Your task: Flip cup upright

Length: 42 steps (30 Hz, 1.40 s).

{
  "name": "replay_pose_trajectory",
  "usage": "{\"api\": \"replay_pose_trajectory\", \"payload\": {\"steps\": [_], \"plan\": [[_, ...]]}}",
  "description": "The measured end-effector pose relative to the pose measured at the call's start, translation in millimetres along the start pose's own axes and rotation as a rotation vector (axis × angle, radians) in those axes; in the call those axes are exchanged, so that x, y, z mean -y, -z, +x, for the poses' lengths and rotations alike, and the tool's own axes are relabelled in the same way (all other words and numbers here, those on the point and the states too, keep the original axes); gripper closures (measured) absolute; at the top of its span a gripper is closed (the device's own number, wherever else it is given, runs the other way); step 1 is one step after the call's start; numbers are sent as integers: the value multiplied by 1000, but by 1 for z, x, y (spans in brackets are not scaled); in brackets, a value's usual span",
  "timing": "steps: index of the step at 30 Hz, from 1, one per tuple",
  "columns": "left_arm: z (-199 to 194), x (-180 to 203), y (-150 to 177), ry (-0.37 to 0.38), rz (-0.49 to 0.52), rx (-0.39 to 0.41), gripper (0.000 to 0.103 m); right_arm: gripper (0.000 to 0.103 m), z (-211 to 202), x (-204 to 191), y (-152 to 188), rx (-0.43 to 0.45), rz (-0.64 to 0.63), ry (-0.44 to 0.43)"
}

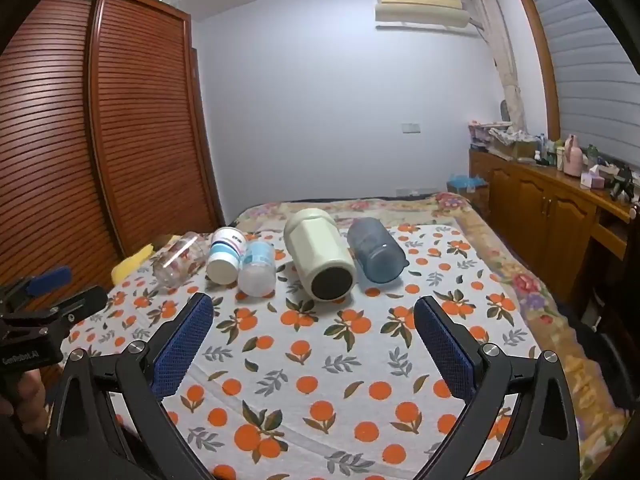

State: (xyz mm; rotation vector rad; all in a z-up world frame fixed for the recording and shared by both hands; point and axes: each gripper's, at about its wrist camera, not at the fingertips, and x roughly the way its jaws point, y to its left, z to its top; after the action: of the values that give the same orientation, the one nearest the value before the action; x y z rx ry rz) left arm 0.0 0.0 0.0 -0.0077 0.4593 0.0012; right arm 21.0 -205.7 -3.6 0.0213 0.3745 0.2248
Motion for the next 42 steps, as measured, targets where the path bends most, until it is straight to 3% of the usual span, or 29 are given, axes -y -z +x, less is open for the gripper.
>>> {"api": "replay_pose_trajectory", "payload": {"steps": [42], "plan": [[-14, 3, -6, -4, 17, 28, 9, 1, -4, -2, -1, 11, 4, 8]]}}
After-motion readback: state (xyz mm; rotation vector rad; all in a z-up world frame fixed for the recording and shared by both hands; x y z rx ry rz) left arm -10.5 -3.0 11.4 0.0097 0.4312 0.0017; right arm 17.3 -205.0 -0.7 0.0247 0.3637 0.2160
